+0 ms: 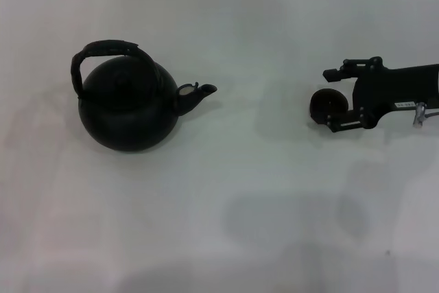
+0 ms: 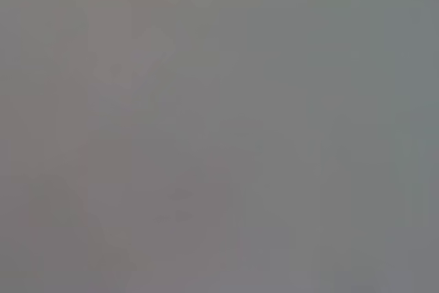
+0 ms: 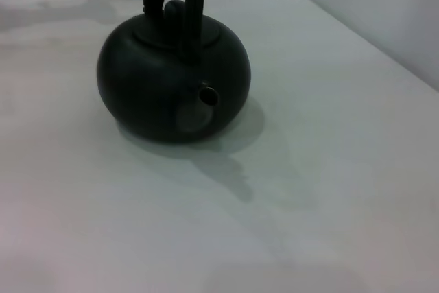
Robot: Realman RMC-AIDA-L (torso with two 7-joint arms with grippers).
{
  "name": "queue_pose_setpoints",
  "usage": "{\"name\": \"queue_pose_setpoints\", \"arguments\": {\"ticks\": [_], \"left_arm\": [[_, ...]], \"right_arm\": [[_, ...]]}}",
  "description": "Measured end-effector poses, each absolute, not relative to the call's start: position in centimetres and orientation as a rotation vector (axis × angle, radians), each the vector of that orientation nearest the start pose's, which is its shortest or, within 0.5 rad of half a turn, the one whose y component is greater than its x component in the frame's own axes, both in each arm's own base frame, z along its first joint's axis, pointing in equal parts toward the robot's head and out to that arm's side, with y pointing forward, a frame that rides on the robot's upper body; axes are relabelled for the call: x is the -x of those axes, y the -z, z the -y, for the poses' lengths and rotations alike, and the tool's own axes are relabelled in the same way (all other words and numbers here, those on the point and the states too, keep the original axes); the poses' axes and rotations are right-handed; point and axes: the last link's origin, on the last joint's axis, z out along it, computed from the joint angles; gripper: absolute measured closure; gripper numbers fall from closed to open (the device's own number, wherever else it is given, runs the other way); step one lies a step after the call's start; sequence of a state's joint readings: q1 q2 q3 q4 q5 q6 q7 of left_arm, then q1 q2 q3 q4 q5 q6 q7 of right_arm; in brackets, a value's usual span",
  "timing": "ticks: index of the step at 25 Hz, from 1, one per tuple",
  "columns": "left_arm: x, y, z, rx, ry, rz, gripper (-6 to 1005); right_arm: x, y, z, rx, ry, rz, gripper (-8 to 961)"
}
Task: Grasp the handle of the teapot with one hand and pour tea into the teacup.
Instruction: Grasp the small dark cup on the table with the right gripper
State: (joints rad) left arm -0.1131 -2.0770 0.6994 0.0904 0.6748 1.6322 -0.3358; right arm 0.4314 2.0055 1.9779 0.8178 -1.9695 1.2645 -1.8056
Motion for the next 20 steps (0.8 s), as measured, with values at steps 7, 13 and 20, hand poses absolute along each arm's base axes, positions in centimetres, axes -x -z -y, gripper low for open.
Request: {"name": "queue_pose_setpoints", "arguments": {"ticks": [7,13,20], "left_arm": [[39.04,-5.93,-19.70,1.312,0.765,0.433,379],[38.96,-5.89,-19.75,1.312,0.769,0.432,379],[38.80,-5.89,-20.04,1.314,0.776,0.426,379]], "right_arm": [[-28.64,1.04,-34.25,2.792,-0.063,-0.251,93],[-28.90,1.42,-34.54,2.800,0.006,-0.251,97],[-28.96,1.43,-34.62,2.796,0.015,-0.249,102]]}}
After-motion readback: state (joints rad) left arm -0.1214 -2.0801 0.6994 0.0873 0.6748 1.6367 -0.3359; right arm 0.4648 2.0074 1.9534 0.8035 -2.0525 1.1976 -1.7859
